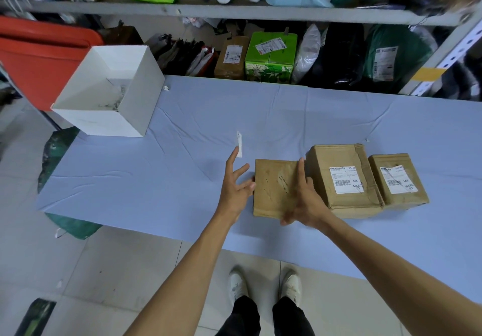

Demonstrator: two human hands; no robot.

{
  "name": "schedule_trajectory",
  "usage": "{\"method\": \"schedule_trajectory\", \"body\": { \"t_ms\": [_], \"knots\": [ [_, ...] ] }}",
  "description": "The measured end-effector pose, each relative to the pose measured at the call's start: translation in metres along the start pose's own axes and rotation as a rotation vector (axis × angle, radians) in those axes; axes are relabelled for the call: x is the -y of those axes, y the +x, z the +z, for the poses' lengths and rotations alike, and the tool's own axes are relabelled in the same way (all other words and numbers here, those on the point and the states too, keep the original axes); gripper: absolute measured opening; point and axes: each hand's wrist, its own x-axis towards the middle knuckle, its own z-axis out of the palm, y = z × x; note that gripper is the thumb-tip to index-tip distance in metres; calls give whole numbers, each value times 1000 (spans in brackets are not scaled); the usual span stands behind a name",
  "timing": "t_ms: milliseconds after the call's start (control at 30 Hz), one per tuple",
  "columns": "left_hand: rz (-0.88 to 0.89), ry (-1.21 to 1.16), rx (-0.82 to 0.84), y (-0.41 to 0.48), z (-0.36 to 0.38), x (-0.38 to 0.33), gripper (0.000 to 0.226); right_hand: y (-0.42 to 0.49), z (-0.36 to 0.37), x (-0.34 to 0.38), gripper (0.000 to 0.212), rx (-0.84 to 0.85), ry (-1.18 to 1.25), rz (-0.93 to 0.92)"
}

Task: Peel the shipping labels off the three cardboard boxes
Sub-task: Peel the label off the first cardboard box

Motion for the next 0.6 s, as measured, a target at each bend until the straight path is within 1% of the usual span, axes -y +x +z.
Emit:
{"method": "schedule_trajectory", "body": {
  "t_ms": [67, 167, 233, 300, 367, 500, 600],
  "knots": [
    [21, 38, 11, -2, 1, 1, 84, -1, 1, 0, 161, -23, 4, -14],
    [1, -4, 48, -3, 2, 2, 92, -4, -1, 2, 157, -82, 42, -28],
    [-9, -24, 71, -4, 2, 5, 96, -5, -2, 4, 153, -143, 44, 14],
    [-7, -8, 74, -5, 2, 10, 98, -4, -2, 5, 143, -208, 50, 59],
    [-2, -7, 66, -6, 2, 14, 96, -3, -4, 5, 126, -262, 103, 27],
    [12, -32, 75, -7, 3, 15, 95, -2, -6, 0, 80, -320, 258, -78],
    [13, -24, 76, -8, 3, 14, 95, 1, -5, 2, 55, -369, 234, -71]
  ]
}}
